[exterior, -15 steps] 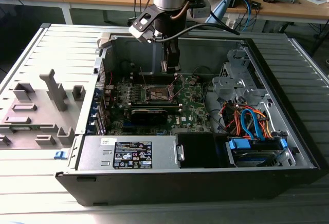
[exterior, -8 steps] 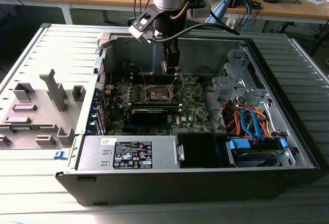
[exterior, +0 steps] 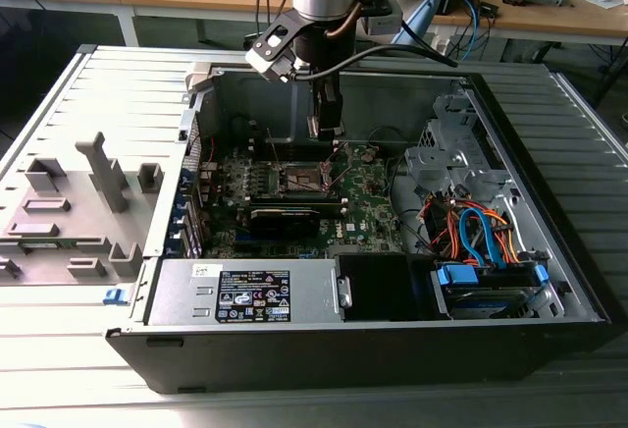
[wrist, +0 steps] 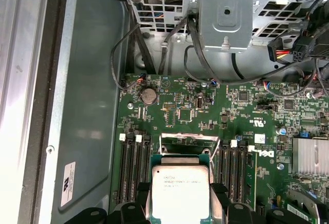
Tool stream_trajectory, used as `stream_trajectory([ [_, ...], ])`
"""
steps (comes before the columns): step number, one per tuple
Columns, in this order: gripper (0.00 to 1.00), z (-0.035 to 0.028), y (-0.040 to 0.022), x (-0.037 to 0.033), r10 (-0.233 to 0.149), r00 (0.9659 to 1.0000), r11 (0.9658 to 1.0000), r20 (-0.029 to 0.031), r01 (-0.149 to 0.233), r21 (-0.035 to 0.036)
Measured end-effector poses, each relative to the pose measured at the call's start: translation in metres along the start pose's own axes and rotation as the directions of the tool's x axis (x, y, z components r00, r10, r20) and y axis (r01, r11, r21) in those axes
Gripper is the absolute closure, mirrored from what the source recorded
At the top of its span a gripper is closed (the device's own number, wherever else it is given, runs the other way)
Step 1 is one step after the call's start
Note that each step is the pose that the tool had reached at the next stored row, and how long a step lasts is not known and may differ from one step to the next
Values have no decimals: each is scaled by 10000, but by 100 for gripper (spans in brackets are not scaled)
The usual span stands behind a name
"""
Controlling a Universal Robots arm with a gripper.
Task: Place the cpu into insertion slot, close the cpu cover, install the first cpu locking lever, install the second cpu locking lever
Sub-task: 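Place the cpu into insertion slot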
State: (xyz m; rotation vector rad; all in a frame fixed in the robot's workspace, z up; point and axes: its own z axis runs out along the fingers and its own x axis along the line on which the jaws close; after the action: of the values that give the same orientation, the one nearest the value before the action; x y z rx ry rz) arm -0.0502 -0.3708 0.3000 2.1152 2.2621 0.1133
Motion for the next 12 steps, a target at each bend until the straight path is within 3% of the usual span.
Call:
stream_trajectory([
  [12, 46, 4, 0, 0, 90, 10000, 10000, 8, -90, -1],
])
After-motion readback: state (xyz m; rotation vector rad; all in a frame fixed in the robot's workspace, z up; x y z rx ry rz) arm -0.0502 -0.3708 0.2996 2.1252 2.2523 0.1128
